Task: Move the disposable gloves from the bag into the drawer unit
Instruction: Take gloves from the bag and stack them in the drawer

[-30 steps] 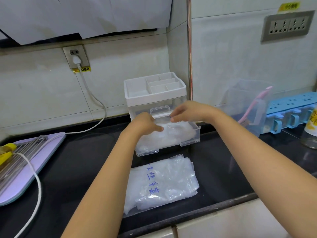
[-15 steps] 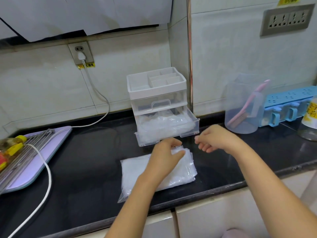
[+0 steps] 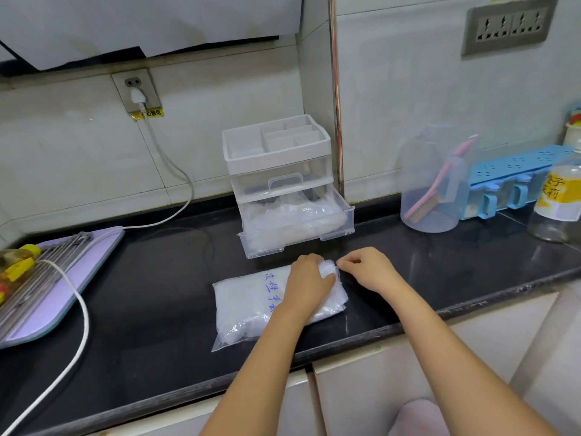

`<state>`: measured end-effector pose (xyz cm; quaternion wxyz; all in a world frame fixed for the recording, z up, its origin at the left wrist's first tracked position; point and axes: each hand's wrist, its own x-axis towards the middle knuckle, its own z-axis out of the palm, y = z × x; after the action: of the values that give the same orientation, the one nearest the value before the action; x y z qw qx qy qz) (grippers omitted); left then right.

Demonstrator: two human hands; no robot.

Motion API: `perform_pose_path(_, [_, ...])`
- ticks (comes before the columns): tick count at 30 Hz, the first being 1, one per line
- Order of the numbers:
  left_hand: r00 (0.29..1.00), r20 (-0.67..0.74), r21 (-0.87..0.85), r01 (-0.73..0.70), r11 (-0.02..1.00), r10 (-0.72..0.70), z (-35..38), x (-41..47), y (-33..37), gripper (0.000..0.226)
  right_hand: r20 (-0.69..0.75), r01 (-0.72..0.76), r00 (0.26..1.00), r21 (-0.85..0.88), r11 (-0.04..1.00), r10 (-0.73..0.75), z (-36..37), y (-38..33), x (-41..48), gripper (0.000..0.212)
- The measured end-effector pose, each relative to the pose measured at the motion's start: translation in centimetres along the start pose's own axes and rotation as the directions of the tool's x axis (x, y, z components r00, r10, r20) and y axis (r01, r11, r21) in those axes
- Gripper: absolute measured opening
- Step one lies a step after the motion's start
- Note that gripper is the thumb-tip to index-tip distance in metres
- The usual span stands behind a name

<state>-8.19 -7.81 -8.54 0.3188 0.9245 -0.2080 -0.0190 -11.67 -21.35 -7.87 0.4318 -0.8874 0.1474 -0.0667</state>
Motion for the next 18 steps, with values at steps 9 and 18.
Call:
perform_pose_path(9, [1.0,0.007,0.05,-0.021,0.999,0.021,0.1,-0.4,0.1,0.047,0.065,-0.136,0.988,-0.058,0.989,0.139,-0.2,-1.3,1.0,0.017])
perform_pose_path(18, [0.992,0.066,0.087,-0.109,0.99,0.103,0.1,-0.8,-0.1,0.045,0.056,-0.185,0.982,0.134,0.974,0.179,-0.5,-1.1,-0.2,0.018])
